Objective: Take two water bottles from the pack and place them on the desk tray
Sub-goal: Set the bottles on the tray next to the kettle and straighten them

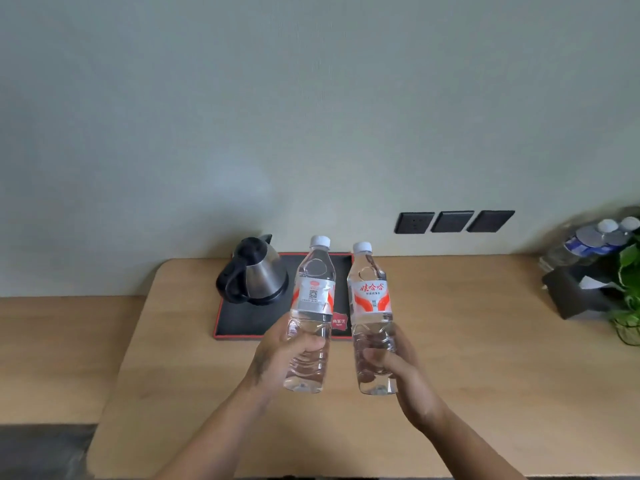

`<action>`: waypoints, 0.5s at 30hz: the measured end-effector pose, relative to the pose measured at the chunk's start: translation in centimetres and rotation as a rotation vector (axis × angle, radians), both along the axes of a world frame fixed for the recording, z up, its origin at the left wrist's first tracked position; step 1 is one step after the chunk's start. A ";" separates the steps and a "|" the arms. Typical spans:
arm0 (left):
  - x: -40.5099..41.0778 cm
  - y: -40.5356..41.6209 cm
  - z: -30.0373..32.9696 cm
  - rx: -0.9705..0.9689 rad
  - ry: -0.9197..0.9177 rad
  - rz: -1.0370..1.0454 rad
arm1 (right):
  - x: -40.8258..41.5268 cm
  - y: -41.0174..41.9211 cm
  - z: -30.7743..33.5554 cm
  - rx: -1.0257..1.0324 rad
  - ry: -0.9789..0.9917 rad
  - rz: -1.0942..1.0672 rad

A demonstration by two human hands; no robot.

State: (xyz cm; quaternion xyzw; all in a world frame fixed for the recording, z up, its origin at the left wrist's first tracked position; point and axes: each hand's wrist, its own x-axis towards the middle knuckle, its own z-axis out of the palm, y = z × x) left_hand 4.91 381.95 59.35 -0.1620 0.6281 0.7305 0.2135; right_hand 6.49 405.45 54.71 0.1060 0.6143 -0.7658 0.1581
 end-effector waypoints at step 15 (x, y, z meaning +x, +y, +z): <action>-8.5 0.9 -2.7 -0.096 0.010 -0.034 | -9.9 1.5 -0.3 0.094 -0.059 0.154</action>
